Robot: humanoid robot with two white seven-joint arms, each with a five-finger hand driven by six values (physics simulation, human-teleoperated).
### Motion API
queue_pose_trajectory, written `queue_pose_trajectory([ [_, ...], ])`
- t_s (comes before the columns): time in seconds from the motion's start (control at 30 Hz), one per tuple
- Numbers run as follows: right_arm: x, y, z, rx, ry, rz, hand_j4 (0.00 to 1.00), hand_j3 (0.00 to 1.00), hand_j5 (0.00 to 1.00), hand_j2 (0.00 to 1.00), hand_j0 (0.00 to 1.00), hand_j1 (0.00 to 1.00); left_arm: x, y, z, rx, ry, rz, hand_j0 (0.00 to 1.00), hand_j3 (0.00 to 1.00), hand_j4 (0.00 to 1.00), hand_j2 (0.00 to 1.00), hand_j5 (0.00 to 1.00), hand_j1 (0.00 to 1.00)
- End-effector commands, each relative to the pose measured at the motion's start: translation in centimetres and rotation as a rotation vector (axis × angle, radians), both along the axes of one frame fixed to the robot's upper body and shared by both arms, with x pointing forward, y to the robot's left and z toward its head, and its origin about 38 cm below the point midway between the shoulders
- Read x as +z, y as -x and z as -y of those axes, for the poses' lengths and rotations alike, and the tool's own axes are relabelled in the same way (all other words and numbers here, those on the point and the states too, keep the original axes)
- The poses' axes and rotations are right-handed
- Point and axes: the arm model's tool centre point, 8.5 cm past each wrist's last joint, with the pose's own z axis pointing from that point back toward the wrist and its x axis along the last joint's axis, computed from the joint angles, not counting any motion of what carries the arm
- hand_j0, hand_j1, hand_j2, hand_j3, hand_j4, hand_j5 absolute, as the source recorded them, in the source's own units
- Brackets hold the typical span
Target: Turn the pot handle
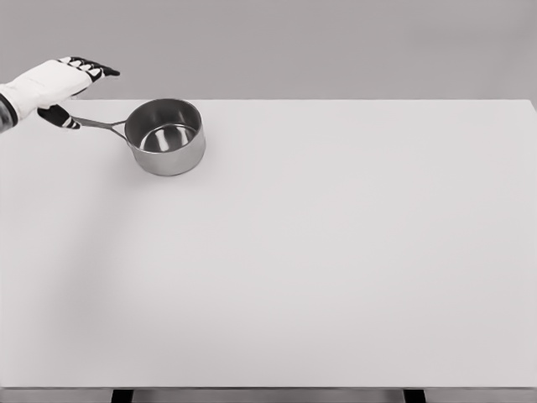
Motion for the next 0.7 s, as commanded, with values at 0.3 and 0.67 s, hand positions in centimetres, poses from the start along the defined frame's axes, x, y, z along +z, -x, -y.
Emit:
queue_pose_trajectory([
  [0.3, 0.0, 0.0, 0.0, 0.0, 0.0, 0.0, 1.0, 1.0, 1.0, 1.0, 1.0, 1.0, -0.2, 0.2, 0.1, -0.005, 0.003, 0.002, 1.0, 1.0, 1.0, 1.0, 1.0, 1.0],
  [0.67, 0.0, 0.0, 0.0, 0.0, 0.0, 0.0, 1.0, 1.0, 1.0, 1.0, 1.0, 1.0, 2.8, 8.8, 1.6, -0.237, 0.079, 0.097, 1.0, 1.0, 1.0, 1.0, 1.0, 1.0],
])
